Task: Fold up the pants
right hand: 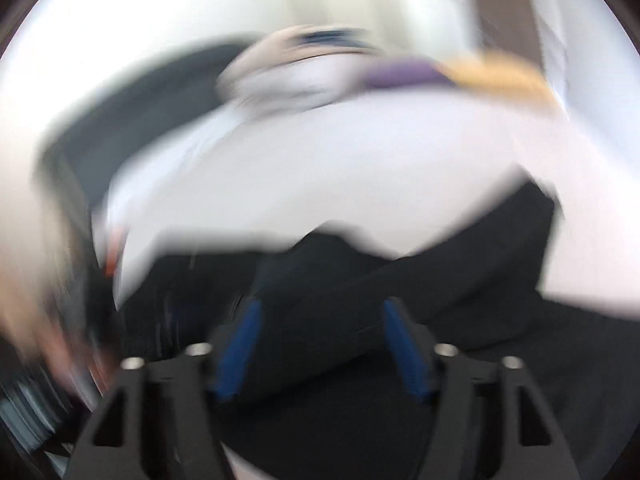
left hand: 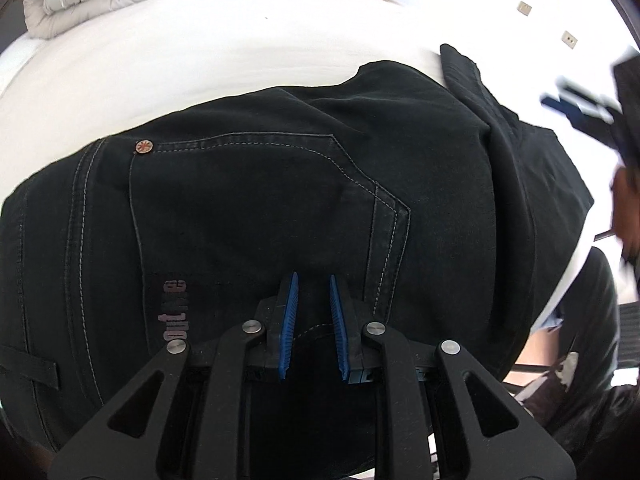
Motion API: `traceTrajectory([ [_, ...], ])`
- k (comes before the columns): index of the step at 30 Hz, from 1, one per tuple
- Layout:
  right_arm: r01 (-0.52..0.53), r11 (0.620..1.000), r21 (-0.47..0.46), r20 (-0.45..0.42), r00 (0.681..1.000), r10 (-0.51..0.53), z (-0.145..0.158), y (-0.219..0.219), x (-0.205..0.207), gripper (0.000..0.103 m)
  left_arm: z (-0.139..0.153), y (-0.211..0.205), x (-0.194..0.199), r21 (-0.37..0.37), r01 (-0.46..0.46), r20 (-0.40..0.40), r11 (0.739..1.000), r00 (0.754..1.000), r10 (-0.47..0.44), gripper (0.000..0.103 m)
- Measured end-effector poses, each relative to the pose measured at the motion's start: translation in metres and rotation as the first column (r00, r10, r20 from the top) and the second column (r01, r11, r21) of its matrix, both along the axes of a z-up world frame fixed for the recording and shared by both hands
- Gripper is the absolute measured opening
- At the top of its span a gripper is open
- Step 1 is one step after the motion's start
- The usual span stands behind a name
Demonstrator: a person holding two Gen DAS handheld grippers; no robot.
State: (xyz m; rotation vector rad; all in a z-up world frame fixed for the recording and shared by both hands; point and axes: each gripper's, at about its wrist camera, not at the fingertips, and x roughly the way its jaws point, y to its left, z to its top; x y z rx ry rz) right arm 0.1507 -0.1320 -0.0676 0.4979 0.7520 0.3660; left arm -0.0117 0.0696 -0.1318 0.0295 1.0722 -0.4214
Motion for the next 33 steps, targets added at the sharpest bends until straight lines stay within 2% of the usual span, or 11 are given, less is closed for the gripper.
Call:
traceTrajectory([
  [1,0.077,0.990,0.117,-0.063,0.996,-0.070,-0.008,-0.033,0.022,0.053,-0.002,0.001,-0.004,0.005,-0.005,0.003,1.000,1.000,0.005,0.016],
  [5,0.273,0.920,0.282,-0.251,0.946,-0.204,-0.044,-0.094,0.069,0.050,-0.003,0.005,-0.002,-0.030,-0.037,-0.009,0.999,0.999,0.037,0.016],
  [9,0.388,0.862,0.325,-0.364,0.893,-0.265,-0.072,-0.114,0.086,0.050,-0.004,0.006,-0.003,-0.042,-0.043,-0.006,0.998,0.999,0.043,0.016],
  [13,0.421,0.850,0.316,-0.421,0.865,-0.272,-0.092,-0.106,0.089,0.049,-0.003,0.004,-0.003,-0.035,-0.044,0.000,0.998,0.999,0.044,0.016],
  [20,0.444,0.817,0.368,-0.449,0.854,-0.262,-0.099,-0.109,0.111,0.048,-0.001,0.007,-0.009,-0.032,-0.055,0.010,0.998,0.998,0.055,0.016],
  [23,0.445,0.779,0.442,-0.422,0.870,-0.257,-0.100,-0.116,0.118,0.047,-0.001,0.008,-0.012,-0.034,-0.058,0.016,0.998,0.998,0.059,0.016],
  [27,0.462,0.759,0.460,-0.390,0.873,-0.294,-0.102,-0.121,0.132,0.047,0.000,0.006,-0.016,-0.020,-0.056,0.022,0.998,0.998,0.056,0.016],
  [28,0.453,0.770,0.449,-0.377,0.877,-0.297,-0.101,-0.120,0.137,0.040,0.000,0.005,-0.016,-0.019,-0.056,0.022,0.998,0.998,0.056,0.016],
  [29,0.450,0.783,0.430,-0.373,0.878,-0.300,-0.101,-0.119,0.139,0.017,0.000,0.005,-0.017,-0.020,-0.056,0.022,0.998,0.998,0.057,0.016],
  [30,0.444,0.799,0.405,-0.364,0.880,-0.304,-0.099,-0.118,0.142,0.006,0.000,0.005,-0.017,-0.022,-0.057,0.021,0.998,0.998,0.057,0.016],
  [33,0.426,0.831,0.357,-0.313,0.893,-0.323,-0.087,-0.119,0.132,0.005,0.001,0.004,-0.017,-0.021,-0.057,0.019,0.998,0.998,0.057,0.016],
])
